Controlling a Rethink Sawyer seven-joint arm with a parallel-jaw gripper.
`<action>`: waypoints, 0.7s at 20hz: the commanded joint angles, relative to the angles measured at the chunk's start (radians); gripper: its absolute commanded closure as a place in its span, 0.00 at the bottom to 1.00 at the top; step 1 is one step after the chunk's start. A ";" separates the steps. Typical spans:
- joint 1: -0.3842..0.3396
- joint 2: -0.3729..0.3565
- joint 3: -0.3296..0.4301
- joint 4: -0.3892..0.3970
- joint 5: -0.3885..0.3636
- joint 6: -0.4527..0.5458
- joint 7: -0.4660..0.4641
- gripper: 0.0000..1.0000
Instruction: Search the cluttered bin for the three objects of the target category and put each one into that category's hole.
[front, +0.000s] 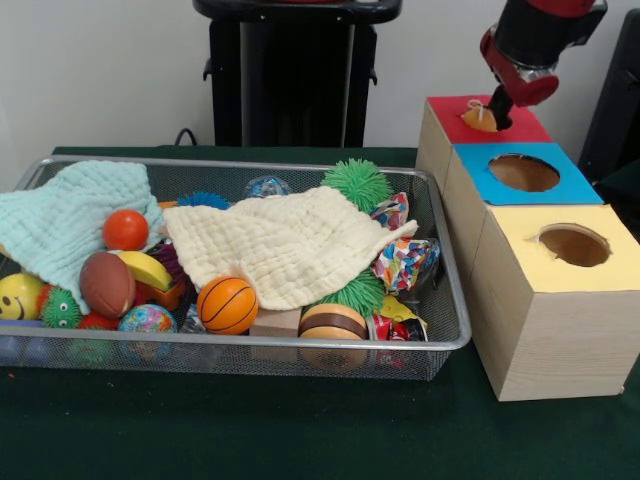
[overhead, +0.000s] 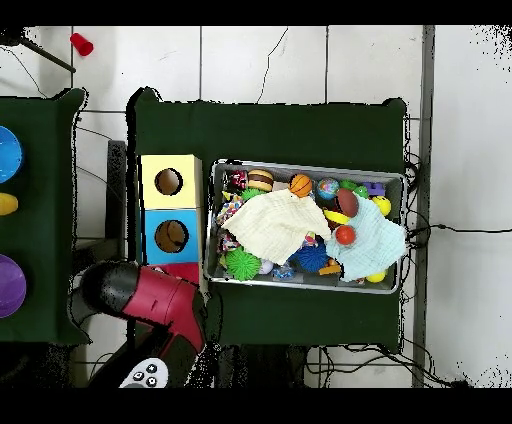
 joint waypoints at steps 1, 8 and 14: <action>-0.069 0.051 0.214 0.171 0.087 -0.351 0.118 1.00; -0.063 -0.004 0.180 0.160 0.031 -0.277 0.153 1.00; -0.032 -0.124 0.034 0.123 -0.099 0.032 0.164 1.00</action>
